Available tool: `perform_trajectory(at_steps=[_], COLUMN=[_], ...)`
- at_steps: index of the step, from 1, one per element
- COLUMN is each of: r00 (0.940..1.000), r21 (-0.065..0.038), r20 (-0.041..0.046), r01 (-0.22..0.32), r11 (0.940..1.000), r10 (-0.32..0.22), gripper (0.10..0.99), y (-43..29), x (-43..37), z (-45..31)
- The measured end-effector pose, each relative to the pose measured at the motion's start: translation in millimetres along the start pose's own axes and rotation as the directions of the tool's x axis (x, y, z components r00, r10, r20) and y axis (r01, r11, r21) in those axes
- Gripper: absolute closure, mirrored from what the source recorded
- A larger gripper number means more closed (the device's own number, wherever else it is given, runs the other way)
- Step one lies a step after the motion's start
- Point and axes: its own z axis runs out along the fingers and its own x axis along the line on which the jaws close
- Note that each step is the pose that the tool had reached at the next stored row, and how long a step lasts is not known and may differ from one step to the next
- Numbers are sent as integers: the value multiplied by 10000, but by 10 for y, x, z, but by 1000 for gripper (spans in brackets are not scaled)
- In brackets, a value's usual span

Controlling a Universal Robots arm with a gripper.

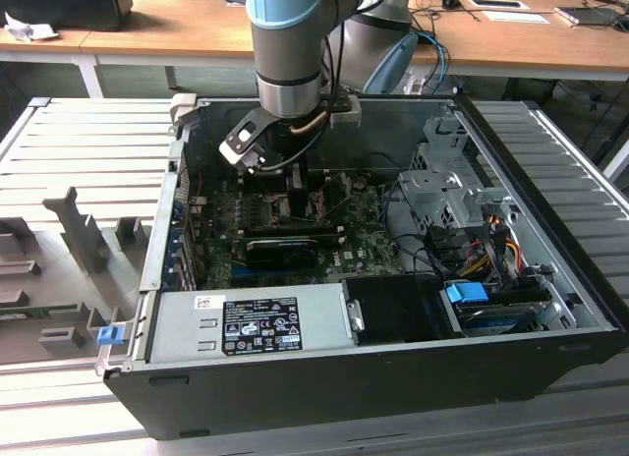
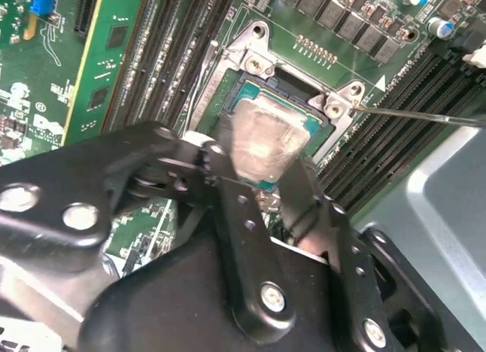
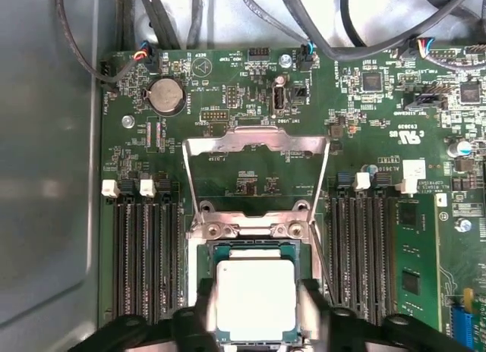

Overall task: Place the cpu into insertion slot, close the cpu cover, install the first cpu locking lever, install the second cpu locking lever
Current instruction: 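Place the cpu into insertion slot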

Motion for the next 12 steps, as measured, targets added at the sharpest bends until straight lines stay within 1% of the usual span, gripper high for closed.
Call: perform_trajectory(at_steps=[3,4,8,12], r00=[10000,10000,9999,9999], r21=[25,37,55,59], r20=[70,84,103,102], r01=[4,3,6,6], r11=[10000,10000,10000,10000], r10=[-4,-4,-7,-6], gripper=[745,745,980,980], y=[3,3,6,9], x=[0,0,0,1], z=[-18,-26,-50,-81])
